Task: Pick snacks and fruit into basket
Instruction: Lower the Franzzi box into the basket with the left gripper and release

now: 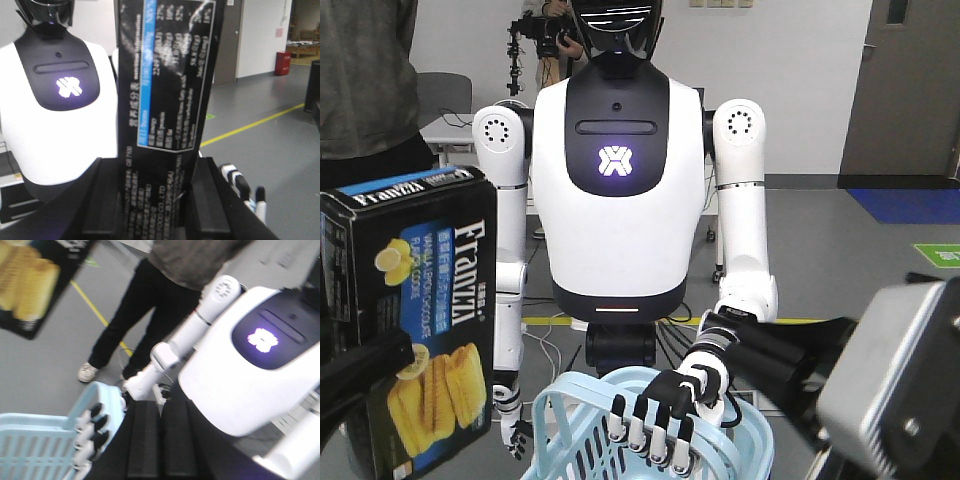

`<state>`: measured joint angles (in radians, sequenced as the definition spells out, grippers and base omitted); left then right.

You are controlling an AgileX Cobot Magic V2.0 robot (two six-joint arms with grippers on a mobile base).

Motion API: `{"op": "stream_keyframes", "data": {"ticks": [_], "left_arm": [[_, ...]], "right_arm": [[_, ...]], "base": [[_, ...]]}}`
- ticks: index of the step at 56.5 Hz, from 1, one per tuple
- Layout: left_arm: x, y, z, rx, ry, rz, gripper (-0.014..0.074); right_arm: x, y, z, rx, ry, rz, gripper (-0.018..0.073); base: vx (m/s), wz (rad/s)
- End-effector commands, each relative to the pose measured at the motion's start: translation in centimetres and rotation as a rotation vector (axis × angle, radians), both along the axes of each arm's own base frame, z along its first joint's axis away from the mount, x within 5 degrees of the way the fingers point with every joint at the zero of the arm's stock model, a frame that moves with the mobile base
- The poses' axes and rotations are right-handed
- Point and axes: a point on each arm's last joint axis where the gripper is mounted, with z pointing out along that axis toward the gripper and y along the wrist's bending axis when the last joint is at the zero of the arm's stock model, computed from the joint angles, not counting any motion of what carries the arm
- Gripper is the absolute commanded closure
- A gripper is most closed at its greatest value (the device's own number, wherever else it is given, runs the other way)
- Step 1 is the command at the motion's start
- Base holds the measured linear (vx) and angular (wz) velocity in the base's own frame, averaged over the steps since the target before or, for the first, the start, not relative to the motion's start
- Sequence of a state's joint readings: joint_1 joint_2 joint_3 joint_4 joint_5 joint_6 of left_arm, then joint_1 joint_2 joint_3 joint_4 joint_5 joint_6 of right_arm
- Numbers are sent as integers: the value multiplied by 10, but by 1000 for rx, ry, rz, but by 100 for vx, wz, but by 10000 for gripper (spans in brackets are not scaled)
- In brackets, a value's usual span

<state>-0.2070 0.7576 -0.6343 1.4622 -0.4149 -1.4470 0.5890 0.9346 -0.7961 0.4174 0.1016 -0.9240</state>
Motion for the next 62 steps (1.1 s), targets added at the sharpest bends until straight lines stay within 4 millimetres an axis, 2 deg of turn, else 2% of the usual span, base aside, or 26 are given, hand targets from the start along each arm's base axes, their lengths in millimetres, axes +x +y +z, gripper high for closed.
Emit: {"op": "stream_keyframes", "data": {"ticks": [1, 8, 18, 27, 35, 62], "left_arm": [[-4, -5, 2, -21, -2, -65, 594], [-4, -13, -20, 136, 24, -169, 594], [-2, -24, -37, 349, -27, -352, 594], [-7, -36, -46, 537, -272, -600, 594], [-3, -42, -56, 652, -467, -739, 594], [39, -56, -83, 530, -555, -765, 594]], "right_arm": [[3, -23, 22, 69, -75, -115, 571], [3, -44, 22, 49, -48, -199, 571], [3, -56, 21, 30, -28, -252, 571], [4, -56, 21, 22, -30, -251, 569], [4, -56, 21, 9, -35, -250, 568], [4, -56, 20, -18, -49, -248, 568]], "base": [[0, 0], [0, 0], [0, 0], [0, 0], [0, 0], [0, 0]]}}
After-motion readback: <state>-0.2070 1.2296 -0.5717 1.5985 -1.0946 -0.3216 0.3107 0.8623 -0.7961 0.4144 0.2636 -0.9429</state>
